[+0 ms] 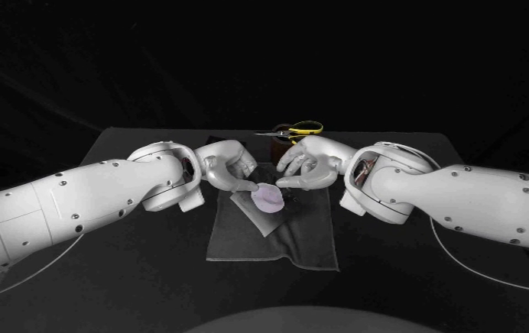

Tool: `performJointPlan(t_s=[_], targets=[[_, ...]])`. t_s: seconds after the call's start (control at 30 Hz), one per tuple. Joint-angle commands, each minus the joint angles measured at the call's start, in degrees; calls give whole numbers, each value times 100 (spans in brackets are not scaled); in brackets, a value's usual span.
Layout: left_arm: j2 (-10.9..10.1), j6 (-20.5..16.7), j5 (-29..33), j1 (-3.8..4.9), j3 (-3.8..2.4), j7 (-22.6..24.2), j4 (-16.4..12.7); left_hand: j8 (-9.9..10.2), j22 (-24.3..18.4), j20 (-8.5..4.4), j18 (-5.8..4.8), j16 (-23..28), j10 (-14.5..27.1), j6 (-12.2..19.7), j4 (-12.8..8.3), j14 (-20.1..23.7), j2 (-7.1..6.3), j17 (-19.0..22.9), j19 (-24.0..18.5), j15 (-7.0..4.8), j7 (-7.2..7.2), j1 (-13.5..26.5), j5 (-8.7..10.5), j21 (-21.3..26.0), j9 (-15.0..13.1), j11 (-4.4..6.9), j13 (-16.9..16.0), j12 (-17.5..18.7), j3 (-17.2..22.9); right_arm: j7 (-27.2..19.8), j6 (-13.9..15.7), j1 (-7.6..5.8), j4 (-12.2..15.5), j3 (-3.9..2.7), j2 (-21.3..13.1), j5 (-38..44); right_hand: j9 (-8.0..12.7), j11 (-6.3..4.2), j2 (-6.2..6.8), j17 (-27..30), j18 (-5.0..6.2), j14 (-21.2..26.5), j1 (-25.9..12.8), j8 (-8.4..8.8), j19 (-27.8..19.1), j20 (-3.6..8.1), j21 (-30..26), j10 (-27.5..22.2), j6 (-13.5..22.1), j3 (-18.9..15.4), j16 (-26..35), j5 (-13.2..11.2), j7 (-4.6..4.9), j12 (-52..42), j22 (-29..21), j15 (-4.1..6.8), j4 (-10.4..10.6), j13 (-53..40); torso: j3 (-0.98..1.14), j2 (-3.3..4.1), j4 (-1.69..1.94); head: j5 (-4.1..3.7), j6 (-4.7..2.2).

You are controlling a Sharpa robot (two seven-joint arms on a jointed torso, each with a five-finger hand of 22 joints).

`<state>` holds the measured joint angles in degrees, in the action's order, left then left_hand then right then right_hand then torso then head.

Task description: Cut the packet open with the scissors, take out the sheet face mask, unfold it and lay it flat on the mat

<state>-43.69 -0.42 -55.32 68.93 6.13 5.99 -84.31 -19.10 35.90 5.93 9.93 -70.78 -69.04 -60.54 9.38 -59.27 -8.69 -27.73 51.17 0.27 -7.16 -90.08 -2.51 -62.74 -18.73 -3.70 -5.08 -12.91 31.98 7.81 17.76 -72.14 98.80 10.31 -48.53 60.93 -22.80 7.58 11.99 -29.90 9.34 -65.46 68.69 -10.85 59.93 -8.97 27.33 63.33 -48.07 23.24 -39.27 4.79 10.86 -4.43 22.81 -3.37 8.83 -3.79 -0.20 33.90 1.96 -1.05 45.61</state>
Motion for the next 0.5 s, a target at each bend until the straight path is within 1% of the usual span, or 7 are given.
performJointPlan(t_s=[0.03, 0.23, 0.33, 0.4, 0.43, 0.47, 0.5], targets=[[-44, -187, 63, 0, -4, 575, -61, -31, 8, 4, 56, 23, -44, -6, -29, 25, -4, 11, -57, -14, 15, 82, -24, 2, -145, 8, -4, 9, 44, -584, -154, 7, 30, -3, -153, -1205, 34, -9, -49, 77, 102, 67, -158, 60, 28, -61, -157, 47, 30, -321, 64, 18, 31, -37, -119, -10, 229, -10, -7, 5, 0, -23, -18], [-140, -338, 70, -4, -4, 939, -162, -35, 13, 5, 56, 21, -42, -1, -82, 25, -1, 19, -70, -14, 19, 117, -24, 3, -152, 8, -3, 13, 88, -1069, -249, 31, 127, 0, -530, -1982, 62, 2, -283, 116, 110, -58, -172, 48, 242, -53, -264, 206, -212, -853, -46, -45, 81, -138, -237, -6, 721, -39, 2, -3, 0, -23, -18], [-191, -457, -35, -7, -3, 1126, -220, -33, 17, 5, 56, 20, -34, 7, -110, 26, 1, 23, -79, -13, 18, 129, -24, 3, -153, 5, -1, 18, 110, -1231, -232, 48, 170, 1, -697, -2230, 62, -84, -472, 58, 119, -287, -51, -12, 470, 31, -166, 424, -425, -1001, -266, 203, -1, -247, -204, 80, 767, -83, 2, -5, -6, -18, 2], [-225, -557, -114, -10, -3, 1245, -251, -33, 18, 5, 55, 20, -32, 8, -116, 26, 1, 24, -81, -12, 17, 133, -23, 2, -153, 4, -1, 19, 115, -1305, -235, 73, 206, 1, -788, -2335, 63, -201, -674, -28, 127, -570, 75, -58, 710, 135, -7, 720, -599, -1037, -519, 377, -112, -378, -128, 198, 756, -158, 3, -2, -7, -20, 14], [-240, -607, -153, -11, -3, 1296, -261, -33, 19, 6, 55, 20, -32, 8, -118, 26, 2, 24, -81, -12, 17, 134, -23, 2, -154, 4, -1, 19, 116, -1328, -239, 88, 225, 1, -824, -2367, 67, -248, -764, -66, 126, -683, 142, -64, 802, 180, 63, 843, -645, -1016, -610, 387, -151, -425, -91, 245, 753, -194, 4, -2, -8, -19, 16], [-263, -700, -242, -12, -3, 1383, -271, -33, 20, 6, 55, 19, -30, 10, -124, 26, 3, 25, -83, -12, 17, 136, -24, 2, -154, 3, 0, 21, 121, -1361, -241, 118, 259, 2, -882, -2396, 86, -362, -931, -173, 126, -981, 308, -55, 1028, 295, 257, 1199, -710, -926, -841, 302, -239, -571, 15, 361, 742, -315, 6, -2, -8, -15, 18], [-278, -767, -313, -13, -3, 1443, -275, -32, 21, 6, 55, 18, -28, 11, -134, 26, 5, 26, -86, -11, 16, 138, -24, 1, -155, 2, 0, 22, 128, -1376, -242, 140, 282, 2, -920, -2392, 98, -416, -975, -231, 125, -1089, 432, -42, 1108, 345, 347, 1371, -732, -863, -941, 312, -279, -645, 70, 412, 701, -391, 7, -2, -8, -10, 19]])
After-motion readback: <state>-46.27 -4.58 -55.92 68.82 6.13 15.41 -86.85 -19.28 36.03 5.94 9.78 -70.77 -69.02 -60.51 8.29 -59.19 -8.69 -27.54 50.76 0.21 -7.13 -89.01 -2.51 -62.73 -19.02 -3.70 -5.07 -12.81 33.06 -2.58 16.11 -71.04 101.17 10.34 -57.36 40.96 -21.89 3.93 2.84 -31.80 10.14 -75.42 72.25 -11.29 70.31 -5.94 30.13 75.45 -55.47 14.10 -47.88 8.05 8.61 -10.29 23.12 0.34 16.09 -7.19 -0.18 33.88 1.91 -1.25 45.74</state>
